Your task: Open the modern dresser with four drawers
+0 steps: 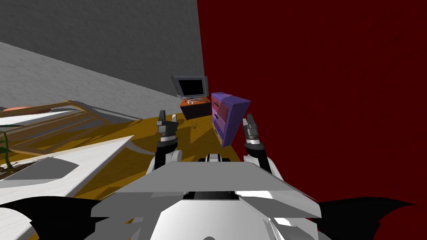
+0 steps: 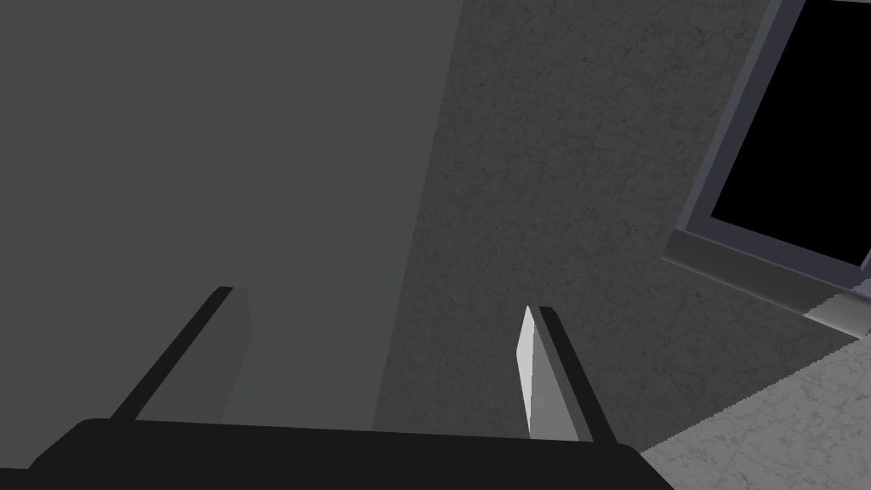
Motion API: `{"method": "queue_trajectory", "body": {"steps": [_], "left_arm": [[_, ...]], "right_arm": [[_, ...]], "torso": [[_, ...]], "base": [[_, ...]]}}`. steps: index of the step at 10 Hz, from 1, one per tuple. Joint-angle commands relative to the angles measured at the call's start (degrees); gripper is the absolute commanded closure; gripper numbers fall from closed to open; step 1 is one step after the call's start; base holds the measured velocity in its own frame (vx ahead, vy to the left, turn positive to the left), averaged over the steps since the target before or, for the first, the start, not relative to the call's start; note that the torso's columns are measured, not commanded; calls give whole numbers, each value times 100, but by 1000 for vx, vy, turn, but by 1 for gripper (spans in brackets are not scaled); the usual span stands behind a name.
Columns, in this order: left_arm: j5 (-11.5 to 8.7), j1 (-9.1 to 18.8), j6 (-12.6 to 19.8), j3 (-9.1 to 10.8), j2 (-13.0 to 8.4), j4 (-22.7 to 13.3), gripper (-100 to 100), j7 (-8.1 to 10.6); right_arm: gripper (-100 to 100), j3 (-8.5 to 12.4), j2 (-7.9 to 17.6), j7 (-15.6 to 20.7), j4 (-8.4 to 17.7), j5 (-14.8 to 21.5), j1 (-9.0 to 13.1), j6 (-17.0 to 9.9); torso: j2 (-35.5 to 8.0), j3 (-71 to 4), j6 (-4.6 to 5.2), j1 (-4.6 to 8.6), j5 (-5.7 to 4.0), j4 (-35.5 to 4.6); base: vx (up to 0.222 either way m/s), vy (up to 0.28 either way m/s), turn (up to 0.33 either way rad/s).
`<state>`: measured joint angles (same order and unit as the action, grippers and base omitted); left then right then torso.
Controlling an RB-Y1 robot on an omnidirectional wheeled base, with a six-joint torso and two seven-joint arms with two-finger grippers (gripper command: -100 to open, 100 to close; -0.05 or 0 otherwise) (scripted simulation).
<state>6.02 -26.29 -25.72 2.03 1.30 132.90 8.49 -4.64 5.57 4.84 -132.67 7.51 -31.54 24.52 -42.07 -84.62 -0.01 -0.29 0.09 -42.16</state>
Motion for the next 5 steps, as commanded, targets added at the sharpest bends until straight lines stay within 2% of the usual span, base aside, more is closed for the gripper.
{"method": "queue_trajectory", "body": {"steps": [1,4,5], "left_arm": [[0,0,0,0,0,0,0,0],[0,0,0,-1,1,0,0,0],[0,0,0,-1,1,0,0,0]], "right_arm": [[-100,-53,279,-23,289,389,-5,-415],[-100,-178,600,-36,770,933,0,-961],[-100,-178,600,-36,780,1013,0,-995]], "torso": [[-7,-2,0,10,-3,-7],[-32,12,1,20,-5,-16],[-18,4,0,17,-6,-12]], "base": [[98,182,-79],[81,236,-98],[92,165,-35]]}}
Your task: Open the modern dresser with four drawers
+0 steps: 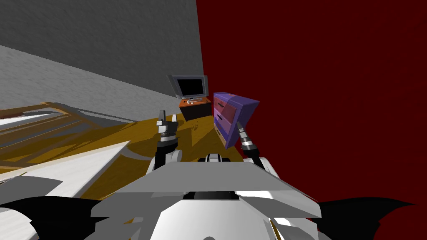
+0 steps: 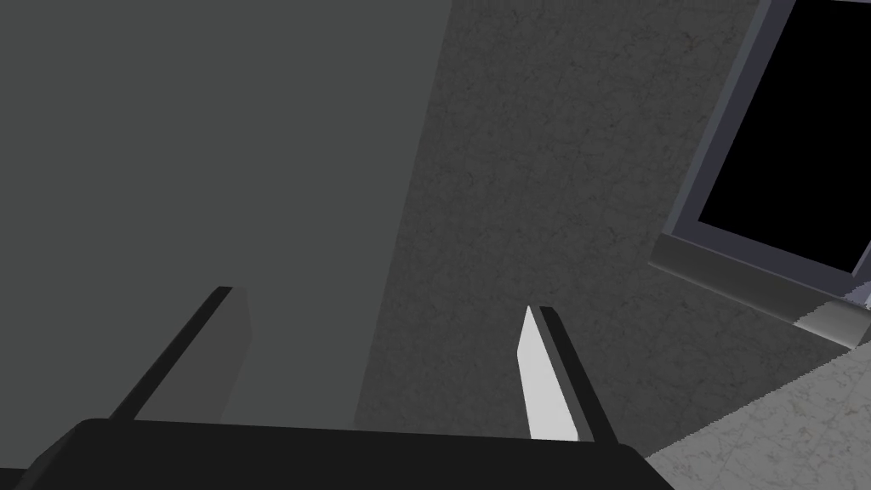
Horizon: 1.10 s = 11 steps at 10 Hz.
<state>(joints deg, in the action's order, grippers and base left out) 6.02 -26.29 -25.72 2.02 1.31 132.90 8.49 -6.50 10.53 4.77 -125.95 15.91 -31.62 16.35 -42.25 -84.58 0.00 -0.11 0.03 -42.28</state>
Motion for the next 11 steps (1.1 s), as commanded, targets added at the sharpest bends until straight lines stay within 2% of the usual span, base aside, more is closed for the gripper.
{"method": "queue_trajectory", "body": {"steps": [1,2,3,4,5,6,7,8,9,10,11], "left_arm": [[0,0,0,1,-1,0,0,0],[0,0,0,1,-2,0,0,0],[0,0,0,2,-2,0,0,0],[0,0,0,1,-1,0,0,0],[0,0,0,1,-2,0,0,0],[0,0,0,1,-1,0,0,0],[0,1,0,1,-1,0,0,0],[0,0,0,1,-1,0,0,0],[0,1,0,1,-1,0,0,0],[0,0,0,1,-1,0,0,0],[0,0,0,1,-1,0,0,0]], "right_arm": [[-100,-39,215,-34,296,389,10,-399],[-100,-39,215,-34,296,411,10,-399],[-100,-88,329,-40,493,638,14,-606],[-100,-88,329,-40,493,660,14,-632],[-100,-140,445,-47,700,899,21,-848],[-100,-140,445,-47,700,920,21,-876],[-100,-194,561,-55,916,1162,30,-1108],[-100,-194,561,-55,916,1188,30,-1130],[-100,-248,679,-64,1140,1432,43,-1337],[-100,-248,679,-64,1140,1462,43,-1391],[-100,-304,797,-75,1352,1707,62,-1660]], "torso": [[0,-3,-1,36,-7,1],[2,-3,2,46,-14,1],[-10,4,0,37,-10,-2],[-7,4,1,7,-3,-2],[-8,3,0,6,0,-2],[-3,1,1,-5,1,-1],[-6,2,0,7,0,-1],[2,-2,1,3,-1,1],[-2,-1,-1,9,-1,0],[5,-4,0,7,-2,1],[-5,0,1,22,-5,0]], "base": [[100,113,-56],[69,88,-39],[77,128,-66],[70,116,-49],[78,151,-77],[61,142,-45],[88,168,-86],[74,168,-41],[100,183,-73],[84,141,-42],[96,150,-86]]}}
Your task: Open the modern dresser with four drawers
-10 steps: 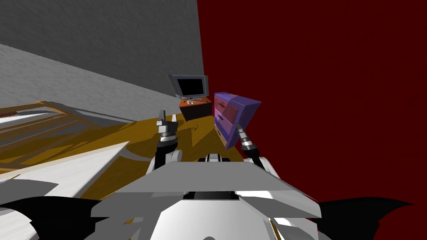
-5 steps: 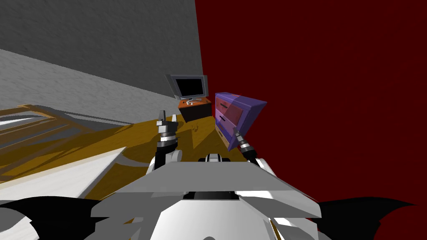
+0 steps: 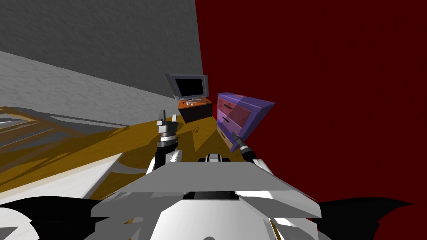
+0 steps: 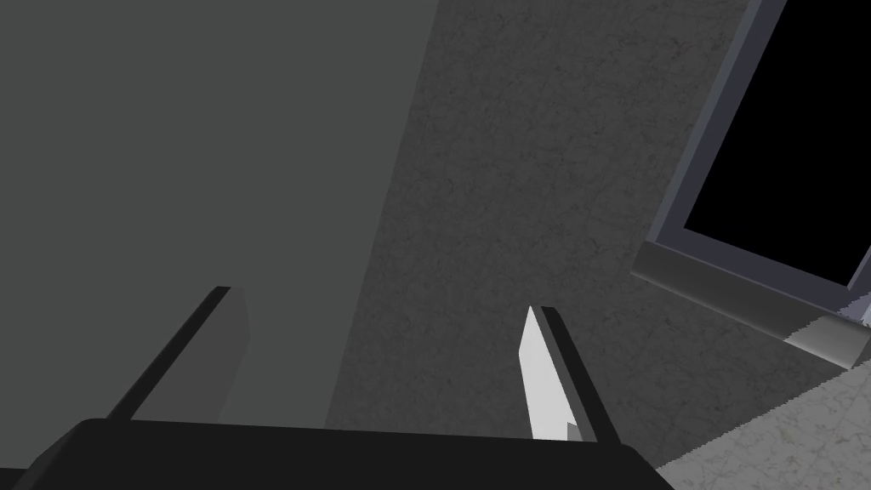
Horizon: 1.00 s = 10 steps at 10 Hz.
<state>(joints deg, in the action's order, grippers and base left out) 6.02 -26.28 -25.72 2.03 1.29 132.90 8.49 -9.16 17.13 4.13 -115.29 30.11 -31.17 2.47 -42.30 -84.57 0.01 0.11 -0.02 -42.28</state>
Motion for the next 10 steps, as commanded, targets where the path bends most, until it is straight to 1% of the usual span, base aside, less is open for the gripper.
{"method": "queue_trajectory", "body": {"steps": [1,2,3,4,5,6,7,8,9,10], "left_arm": [[0,-1,0,0,0,0,0,0],[0,0,0,0,0,0,0,0],[0,0,0,0,0,0,0,0],[0,0,0,0,0,0,0,0],[0,0,0,0,0,0,0,0],[0,0,0,0,0,0,0,0],[0,-1,0,0,0,0,0,0],[0,0,0,0,0,0,0,0],[0,-1,0,0,0,0,0,0],[0,0,0,0,0,0,0,0]], "right_arm": [[-100,-38,137,-11,304,320,16,-272],[-100,-94,258,-23,519,535,40,-543],[-100,-94,258,-23,539,599,40,-545],[-100,-150,378,-37,779,819,68,-729],[-100,-150,378,-37,779,878,68,-815],[-100,-207,498,-51,1021,1110,103,-991],[-100,-207,498,-51,1021,1154,103,-1097],[-100,-262,618,-67,1264,1387,143,-1295],[-100,-262,618,-67,1264,1425,143,-1373],[-100,-317,736,-84,1503,1622,188,-1575]], "torso": [[3,0,0,-4,-1,0],[-4,3,-2,-5,1,-2],[2,1,0,-19,3,-1],[0,0,-1,-9,3,-1],[1,1,1,-17,3,0],[2,0,-2,-6,2,-1],[12,-5,0,-16,2,2],[8,-5,-1,-3,1,2],[3,-1,0,-12,1,0],[-2,2,-1,-2,1,-2]], "base": [[73,141,-42],[90,171,-54],[82,150,-58],[82,172,-85],[81,151,-47],[119,176,-59],[112,148,-50],[108,168,-77],[104,136,-38],[105,166,-51]]}}
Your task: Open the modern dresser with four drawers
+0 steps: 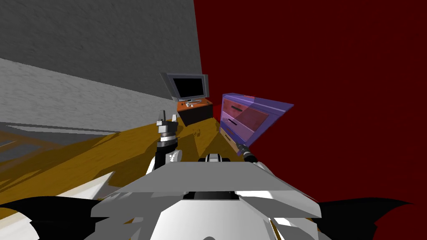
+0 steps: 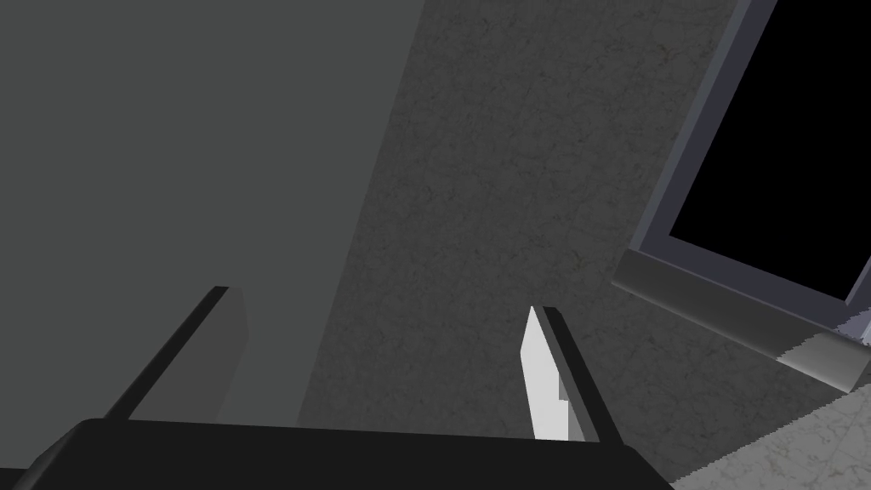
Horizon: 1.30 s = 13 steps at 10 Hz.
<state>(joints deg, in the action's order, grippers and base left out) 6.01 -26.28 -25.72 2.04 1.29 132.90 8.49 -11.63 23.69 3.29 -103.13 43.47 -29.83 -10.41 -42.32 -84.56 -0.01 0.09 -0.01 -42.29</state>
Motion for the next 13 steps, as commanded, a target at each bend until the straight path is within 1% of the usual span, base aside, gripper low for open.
{"method": "queue_trajectory", "body": {"steps": [1,2,3,4,5,6,7,8,9,10,11,12,13], "left_arm": [[0,0,0,0,0,0,0,0],[0,0,0,0,0,0,0,0],[0,-1,0,0,0,0,0,0],[0,0,0,0,0,0,0,0],[0,0,0,0,0,0,0,0],[0,0,0,0,0,0,0,0],[0,0,0,0,0,0,0,0],[0,0,0,0,0,0,0,0],[0,-1,0,0,0,0,0,0],[0,0,0,0,0,0,0,0],[0,-1,0,0,0,0,0,0],[0,0,0,0,0,0,0,0],[0,0,0,0,0,0,0,0]], "right_arm": [[-100,-70,81,1,291,354,55,-359],[-100,-124,196,-17,534,597,106,-578],[-100,-124,196,-17,534,610,106,-629],[-100,-176,308,-36,777,858,163,-818],[-100,-176,308,-36,777,858,163,-894],[-100,-226,415,-56,1016,1095,226,-1113],[-100,-226,415,-56,1016,1095,226,-1154],[-100,-274,518,-76,1179,1300,293,-1406],[-100,-274,518,-76,1252,1321,293,-1406],[-100,-320,617,-97,1483,1535,365,-1583],[-100,-320,617,-97,1483,1535,365,-1651],[-100,-365,713,-119,1704,1737,440,-1868],[-100,-365,713,-119,1707,1737,440,-1887]], "torso": [[1,1,1,-14,1,0],[-2,2,1,-1,0,0],[15,-7,1,-5,-1,4],[1,-3,0,-5,1,2],[2,0,1,-16,2,0],[-4,2,0,-5,1,-1],[4,-1,1,-9,1,1],[4,-2,0,-3,0,2],[17,-9,1,-6,0,4],[4,-4,0,-6,1,2],[7,-3,1,-14,2,2],[-7,4,0,0,0,-1],[-1,2,1,-6,-1,-1]], "base": [[91,130,-45],[146,134,-61],[104,130,-37],[108,156,-64],[93,128,-35],[113,141,-35],[108,124,-37],[151,127,-62],[120,122,-29],[142,144,-36],[103,104,-30],[114,113,-51],[104,98,-25]]}}
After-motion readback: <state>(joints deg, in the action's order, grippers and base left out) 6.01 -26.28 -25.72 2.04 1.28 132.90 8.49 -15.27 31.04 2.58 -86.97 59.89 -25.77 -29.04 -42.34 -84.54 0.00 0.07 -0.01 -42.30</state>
